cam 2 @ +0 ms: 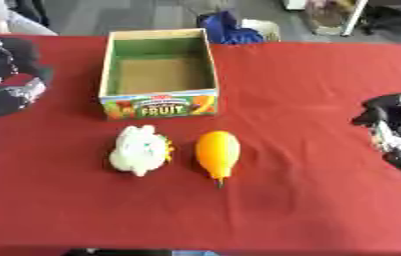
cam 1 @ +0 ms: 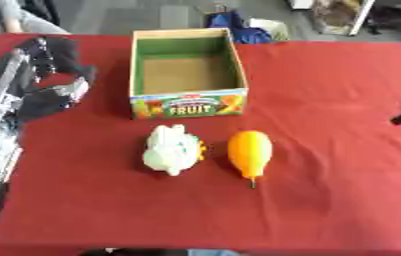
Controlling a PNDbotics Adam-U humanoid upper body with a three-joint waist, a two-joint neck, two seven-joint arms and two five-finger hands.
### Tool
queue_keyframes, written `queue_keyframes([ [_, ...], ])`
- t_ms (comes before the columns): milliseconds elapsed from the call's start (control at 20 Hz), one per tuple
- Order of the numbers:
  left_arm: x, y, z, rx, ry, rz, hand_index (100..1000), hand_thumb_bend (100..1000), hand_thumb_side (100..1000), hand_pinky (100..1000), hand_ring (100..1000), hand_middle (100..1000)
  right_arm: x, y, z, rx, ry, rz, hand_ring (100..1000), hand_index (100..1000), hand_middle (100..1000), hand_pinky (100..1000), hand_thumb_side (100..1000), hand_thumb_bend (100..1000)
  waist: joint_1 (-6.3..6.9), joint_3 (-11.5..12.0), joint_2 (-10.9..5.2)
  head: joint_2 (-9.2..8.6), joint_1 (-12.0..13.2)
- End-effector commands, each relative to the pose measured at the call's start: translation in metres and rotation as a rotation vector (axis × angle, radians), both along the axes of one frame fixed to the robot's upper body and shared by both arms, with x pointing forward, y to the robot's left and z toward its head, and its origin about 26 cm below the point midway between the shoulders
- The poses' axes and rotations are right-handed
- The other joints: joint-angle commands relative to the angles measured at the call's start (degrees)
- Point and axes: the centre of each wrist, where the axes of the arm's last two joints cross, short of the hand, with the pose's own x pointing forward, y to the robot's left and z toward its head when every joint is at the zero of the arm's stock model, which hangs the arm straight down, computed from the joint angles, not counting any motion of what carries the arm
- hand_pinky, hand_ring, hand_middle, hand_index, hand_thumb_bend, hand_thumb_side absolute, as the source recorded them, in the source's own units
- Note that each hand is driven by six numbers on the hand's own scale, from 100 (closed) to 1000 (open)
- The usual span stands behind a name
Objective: Pick up objects on the table and place them in the box.
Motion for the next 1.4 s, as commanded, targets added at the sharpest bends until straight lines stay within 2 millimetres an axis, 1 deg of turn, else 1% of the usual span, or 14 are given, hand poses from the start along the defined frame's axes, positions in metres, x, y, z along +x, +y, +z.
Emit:
queue_keyframes([
  [50, -0.002, 0.002, 0.011, 0.042, -0.024, -0.01, 695, 377, 100, 672, 593, 577, -0.001, -0.002, 0.01, -0.014, -0.032, 0.004, 557, 640, 488, 655, 308, 100, 0.1, -0.06, -0.77, 0.22, 0.07],
  [350, -0.002, 0.0, 0.011, 0.066, -0.014, -0.038, 702, 445, 100, 676, 598, 584, -0.001, -0.002, 0.01, -0.014, -0.031, 0.004, 557, 640, 487, 655, 308, 100, 0.05, -0.1, -0.75, 0.19, -0.01],
  [600, -0.002, -0.006, 0.012, 0.119, 0.0, -0.094, 705, 462, 100, 678, 600, 588, 0.0, -0.002, 0.01, -0.016, -0.031, 0.008, 557, 640, 487, 655, 309, 100, 0.0, -0.09, -0.77, 0.11, 0.11],
  [750, -0.001, -0.011, 0.011, 0.184, 0.025, -0.136, 709, 479, 100, 671, 592, 577, 0.0, -0.002, 0.01, -0.017, -0.031, 0.01, 557, 640, 487, 655, 309, 100, 0.0, -0.16, -0.78, 0.02, 0.26],
  [1050, 0.004, -0.03, 0.012, 0.347, 0.08, -0.264, 715, 519, 100, 670, 593, 581, 0.0, -0.001, 0.01, -0.019, -0.029, 0.017, 557, 639, 487, 655, 309, 100, 0.0, -0.5, -0.89, -0.11, 0.63],
  [1400, 0.016, -0.056, 0.005, 0.468, 0.149, -0.39, 720, 544, 100, 666, 593, 584, 0.0, 0.0, 0.009, -0.019, -0.026, 0.024, 557, 639, 487, 655, 309, 100, -0.03, -1.09, -1.05, -0.21, 0.72],
])
